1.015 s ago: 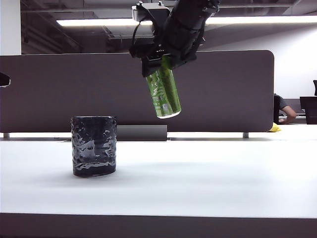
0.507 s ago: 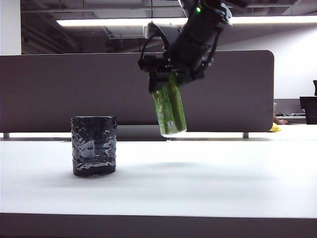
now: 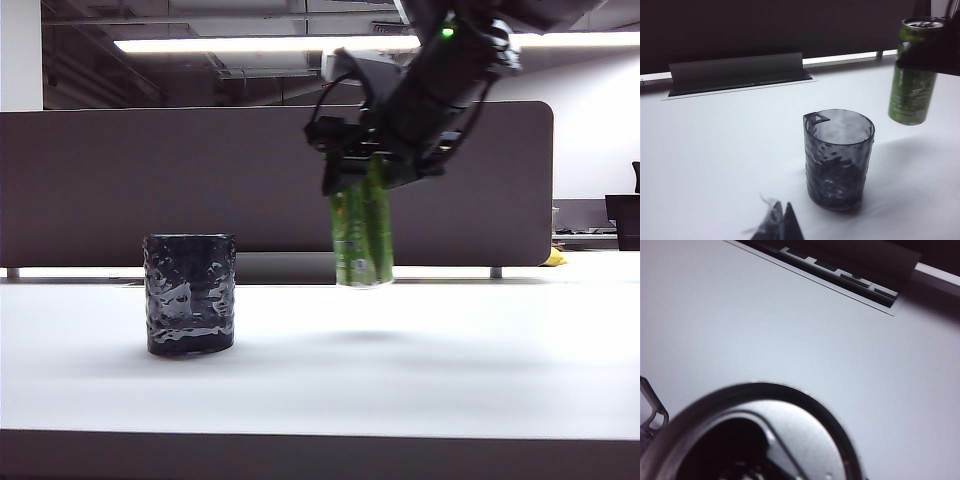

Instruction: Pick up the metal can, pour some water into the cup, then place the can back on the table.

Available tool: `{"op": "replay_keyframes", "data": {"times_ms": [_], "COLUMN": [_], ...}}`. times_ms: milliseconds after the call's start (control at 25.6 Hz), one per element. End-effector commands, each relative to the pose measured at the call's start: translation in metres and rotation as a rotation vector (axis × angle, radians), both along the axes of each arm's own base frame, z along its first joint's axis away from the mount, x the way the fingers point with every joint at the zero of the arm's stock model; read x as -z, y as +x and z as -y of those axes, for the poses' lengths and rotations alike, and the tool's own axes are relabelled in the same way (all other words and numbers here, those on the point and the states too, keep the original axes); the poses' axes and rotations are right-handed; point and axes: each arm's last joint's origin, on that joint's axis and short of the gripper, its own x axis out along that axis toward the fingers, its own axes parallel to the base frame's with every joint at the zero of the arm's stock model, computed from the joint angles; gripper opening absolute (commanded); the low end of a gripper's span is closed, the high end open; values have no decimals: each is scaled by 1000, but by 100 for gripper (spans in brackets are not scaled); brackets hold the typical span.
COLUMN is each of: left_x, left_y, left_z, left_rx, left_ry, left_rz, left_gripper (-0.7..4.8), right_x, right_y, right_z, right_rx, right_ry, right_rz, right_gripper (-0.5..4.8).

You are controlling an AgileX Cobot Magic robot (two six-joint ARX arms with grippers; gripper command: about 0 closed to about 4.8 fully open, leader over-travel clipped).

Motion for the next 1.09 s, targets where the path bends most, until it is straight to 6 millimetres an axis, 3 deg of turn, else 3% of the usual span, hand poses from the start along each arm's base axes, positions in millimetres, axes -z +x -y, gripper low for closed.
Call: {"op": "replay_keyframes", "data": {"times_ms": [39,273,468,1093], "left_x": [-2,-2,-2,-2], "left_y": [0,0,0,0], "left_z": [0,0,0,0], "left_rx": [1,1,1,0], "left_ry": [-4,-4,-5,-5], "left_rz": [13,13,13,13], "left_gripper": [-5,-5,-5,-5], "right_x": [-7,9,20,32], "right_y": [-7,-26,-34,-34], "right_z": [12,32,37,37], "right_rx": [21,58,71,76], "right_ry": [78,140,210,197], "right_rz": [52,55,84,70], "right_gripper": [273,273,273,273]}}
